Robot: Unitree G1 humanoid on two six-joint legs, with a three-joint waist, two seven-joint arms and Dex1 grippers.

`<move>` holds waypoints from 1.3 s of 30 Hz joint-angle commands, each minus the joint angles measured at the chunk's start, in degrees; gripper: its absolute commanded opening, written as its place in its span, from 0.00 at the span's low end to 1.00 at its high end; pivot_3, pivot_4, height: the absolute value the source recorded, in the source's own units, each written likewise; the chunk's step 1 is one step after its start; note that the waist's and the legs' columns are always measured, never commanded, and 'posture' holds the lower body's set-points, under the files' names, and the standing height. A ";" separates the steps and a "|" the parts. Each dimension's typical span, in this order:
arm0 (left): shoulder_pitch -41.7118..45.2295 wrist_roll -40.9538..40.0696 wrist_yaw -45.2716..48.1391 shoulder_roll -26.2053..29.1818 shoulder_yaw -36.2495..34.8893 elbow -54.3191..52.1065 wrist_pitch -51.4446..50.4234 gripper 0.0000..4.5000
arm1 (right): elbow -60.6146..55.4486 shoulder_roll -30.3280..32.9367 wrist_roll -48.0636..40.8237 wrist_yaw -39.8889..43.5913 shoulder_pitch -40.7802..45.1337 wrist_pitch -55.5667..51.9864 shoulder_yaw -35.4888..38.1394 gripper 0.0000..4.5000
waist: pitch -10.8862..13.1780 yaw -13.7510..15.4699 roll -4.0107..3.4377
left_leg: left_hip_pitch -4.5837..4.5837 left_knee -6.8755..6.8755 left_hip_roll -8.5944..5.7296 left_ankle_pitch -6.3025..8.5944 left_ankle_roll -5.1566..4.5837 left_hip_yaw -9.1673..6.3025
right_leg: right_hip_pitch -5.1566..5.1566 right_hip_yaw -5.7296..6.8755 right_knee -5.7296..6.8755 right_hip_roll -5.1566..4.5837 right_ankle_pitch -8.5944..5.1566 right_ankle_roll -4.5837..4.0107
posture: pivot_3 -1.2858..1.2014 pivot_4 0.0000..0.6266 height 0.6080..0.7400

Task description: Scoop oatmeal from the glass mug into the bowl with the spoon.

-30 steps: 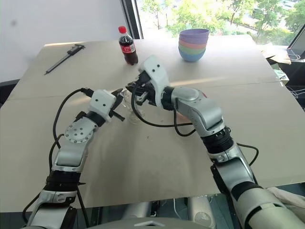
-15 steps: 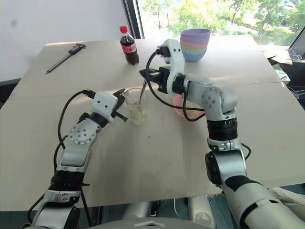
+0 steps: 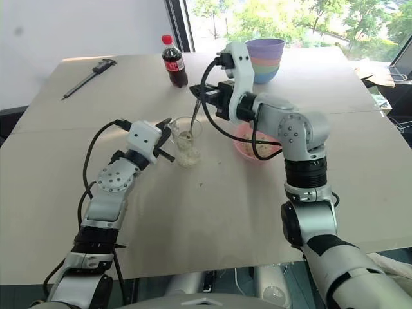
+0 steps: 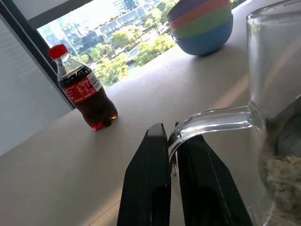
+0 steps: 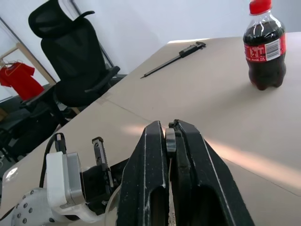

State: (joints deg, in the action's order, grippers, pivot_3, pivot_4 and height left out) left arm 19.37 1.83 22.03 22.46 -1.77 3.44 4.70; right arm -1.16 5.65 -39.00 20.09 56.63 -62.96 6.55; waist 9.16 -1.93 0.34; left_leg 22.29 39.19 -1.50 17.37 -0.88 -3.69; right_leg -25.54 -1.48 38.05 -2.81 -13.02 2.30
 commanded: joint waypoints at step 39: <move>4.20 -4.43 1.52 -7.01 0.44 15.63 18.68 0.01 | 16.25 -1.49 -17.72 -32.42 15.45 -22.55 41.93 0.00 | -0.04 -0.15 -0.05 | 0.20 0.08 -0.07 -0.08 -0.15 0.08 | -0.12 0.02 0.08 0.03 0.03 0.05 | 0.52 0.24 1.00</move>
State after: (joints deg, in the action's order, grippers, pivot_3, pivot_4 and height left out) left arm 22.95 -2.46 23.52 15.55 -1.60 18.83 22.01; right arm 15.78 3.60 -54.12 -12.24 69.91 -85.96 47.31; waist 9.11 -2.08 0.29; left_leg 22.49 39.27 -1.57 17.29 -1.04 -3.61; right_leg -25.65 -1.47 38.13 -2.77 -12.99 2.36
